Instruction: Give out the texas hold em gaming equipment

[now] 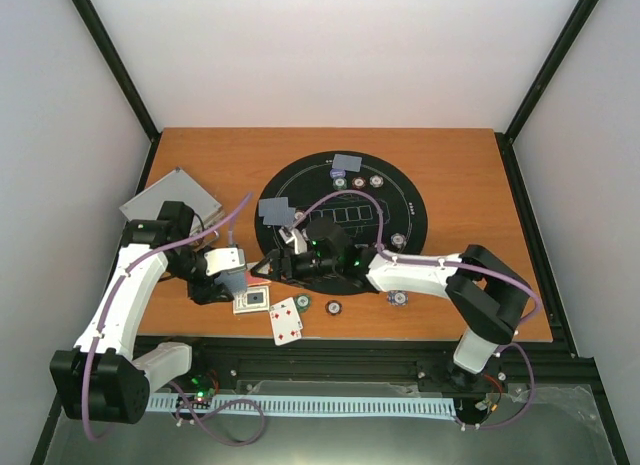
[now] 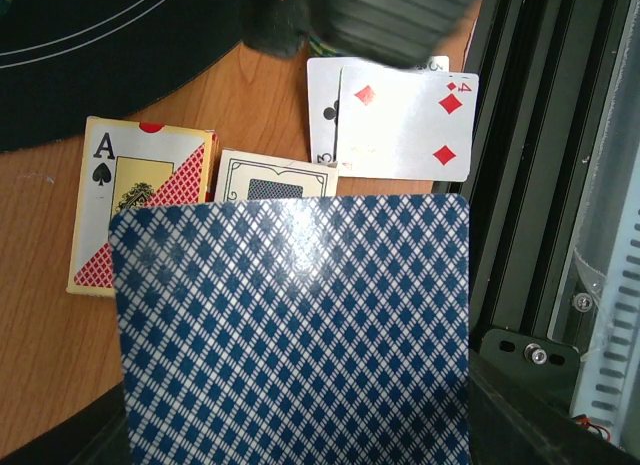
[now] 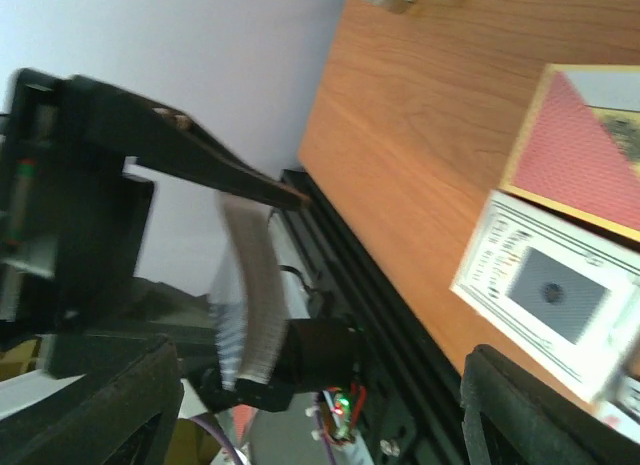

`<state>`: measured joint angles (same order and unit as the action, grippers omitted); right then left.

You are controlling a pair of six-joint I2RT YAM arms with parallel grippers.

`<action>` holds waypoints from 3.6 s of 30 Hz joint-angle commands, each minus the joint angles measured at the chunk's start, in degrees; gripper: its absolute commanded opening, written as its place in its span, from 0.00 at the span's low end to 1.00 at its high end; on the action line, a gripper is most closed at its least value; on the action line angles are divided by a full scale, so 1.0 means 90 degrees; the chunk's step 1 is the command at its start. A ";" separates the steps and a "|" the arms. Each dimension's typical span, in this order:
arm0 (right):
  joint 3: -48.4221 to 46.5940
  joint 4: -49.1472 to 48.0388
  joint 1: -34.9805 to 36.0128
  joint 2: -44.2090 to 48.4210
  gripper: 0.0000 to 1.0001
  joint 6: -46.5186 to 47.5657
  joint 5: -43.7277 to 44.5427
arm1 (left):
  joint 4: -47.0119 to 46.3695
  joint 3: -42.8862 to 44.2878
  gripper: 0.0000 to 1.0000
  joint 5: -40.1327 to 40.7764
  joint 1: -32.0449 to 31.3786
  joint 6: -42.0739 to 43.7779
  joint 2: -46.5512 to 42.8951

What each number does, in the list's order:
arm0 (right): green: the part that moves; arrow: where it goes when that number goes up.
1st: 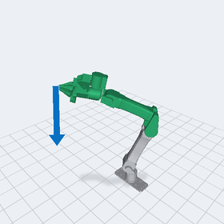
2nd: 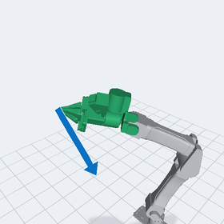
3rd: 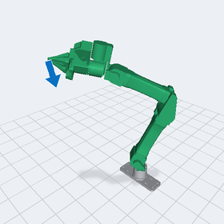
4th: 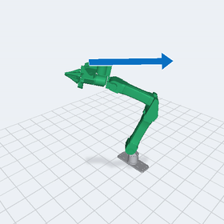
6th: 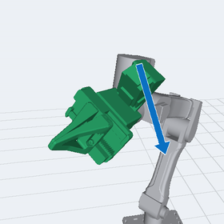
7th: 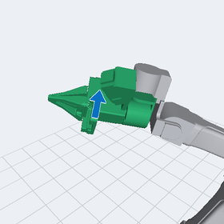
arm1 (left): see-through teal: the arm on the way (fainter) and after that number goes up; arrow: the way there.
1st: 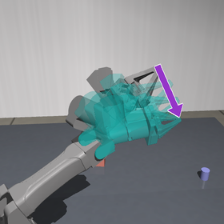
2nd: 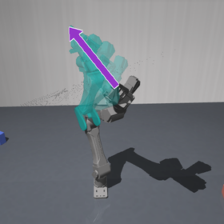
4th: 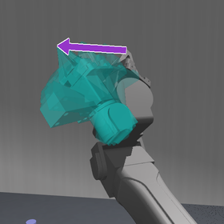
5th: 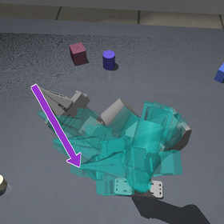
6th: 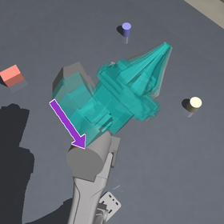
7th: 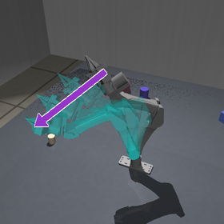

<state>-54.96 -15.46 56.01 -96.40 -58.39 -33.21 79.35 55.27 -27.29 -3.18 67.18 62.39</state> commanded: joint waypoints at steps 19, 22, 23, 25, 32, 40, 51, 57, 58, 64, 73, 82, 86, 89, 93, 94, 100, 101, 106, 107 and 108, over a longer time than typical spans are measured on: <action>-0.0986 -0.2209 0.0574 -0.1744 0.74 -0.1236 -0.0504 | 0.0108 0.0295 0.01 -0.0224 0.0002 -0.0032 -0.0038; -0.1091 -0.2289 0.0569 -0.2001 0.73 -0.1344 -0.0708 | 0.0116 0.0305 0.01 -0.0210 0.0002 -0.0023 -0.0043; -0.1099 -0.2236 0.0552 -0.2052 0.73 -0.1345 -0.0728 | 0.0113 0.0307 0.01 -0.0210 0.0003 -0.0020 -0.0043; -0.1034 -0.2179 0.0479 -0.2093 0.71 -0.1357 -0.0769 | 0.0119 0.0308 0.01 -0.0205 0.0009 -0.0013 -0.0047; -0.0454 -0.2090 0.0096 -0.1730 0.65 -0.1266 -0.0732 | 0.0119 0.0333 0.01 -0.0213 0.0005 -0.0003 -0.0030; -0.0424 -0.1543 0.0008 -0.1409 0.53 -0.0946 -0.0551 | 0.0143 0.0344 0.01 -0.0235 0.0003 -0.0013 -0.0017; -0.0355 -0.1268 -0.0051 -0.1006 0.35 -0.0789 -0.0372 | 0.0142 0.0318 0.01 -0.0210 0.0002 0.0009 -0.0057; -0.0308 -0.1098 -0.0054 -0.0712 0.23 -0.0719 -0.0269 | 0.0100 0.0285 0.01 -0.0209 0.0010 0.0002 -0.0021; -0.0314 -0.1079 -0.0053 -0.0684 0.19 -0.0720 -0.0246 | 0.0096 0.0285 0.01 -0.0210 0.0006 -0.0003 -0.0019; -0.0312 -0.1039 -0.0062 -0.0536 0.03 -0.0733 -0.0185 | 0.0084 0.0262 0.01 -0.0178 0.0002 0.0004 -0.0007; -0.0177 -0.0938 -0.0175 -0.0229 0.03 -0.0717 -0.0167 | 0.0070 0.0227 0.01 -0.0123 0.0002 0.0016 -0.0009; 0.0097 -0.0631 -0.1015 0.0248 0.03 -0.0677 -0.0535 | 0.0030 0.0198 0.01 -0.0071 0.0008 0.0008 0.0023; 0.0052 -0.0207 -0.1715 0.0423 0.03 -0.0381 -0.0720 | -0.0020 0.0174 0.01 0.0002 0.0003 0.0009 0.0084; -0.0416 0.0669 -0.2445 0.0351 0.03 0.0207 -0.0791 | -0.0013 0.0176 0.01 0.0002 0.0009 0.0003 0.0109; -0.1530 0.1754 -0.3540 -0.0368 0.03 0.1001 -0.0975 | 0.0016 0.0221 0.01 -0.0027 0.0009 -0.0012 0.0104; -0.1904 0.1983 -0.3771 -0.0657 0.03 0.1162 -0.1017 | 0.0036 0.0233 0.01 -0.0037 0.0009 -0.0013 0.0113; -0.4238 0.2875 -0.4649 -0.2725 0.03 0.1590 -0.1037 | 0.0120 0.0333 0.01 -0.0035 0.0010 -0.0021 0.0177; -0.4575 0.2972 -0.4792 -0.3039 0.03 0.1612 -0.1049 | 0.0135 0.0342 0.01 -0.0032 0.0003 -0.0023 0.0171; -0.6261 0.3663 -0.5017 -0.4383 0.03 0.1741 -0.0908 | 0.0183 0.0378 0.01 -0.0036 0.0010 -0.0042 0.0206; -0.6533 0.3757 -0.5042 -0.4583 0.03 0.1750 -0.0875 | 0.0182 0.0382 0.01 -0.0014 0.0008 -0.0047 0.0209; -0.6767 0.3869 -0.5064 -0.4778 0.03 0.1767 -0.0848 | 0.0185 0.0383 0.01 -0.0007 0.0006 -0.0048 0.0209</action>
<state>-108.40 12.67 10.70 -135.11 -44.53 -41.06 79.57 56.14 -26.96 -3.25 67.02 63.92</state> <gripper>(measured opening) 0.031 0.630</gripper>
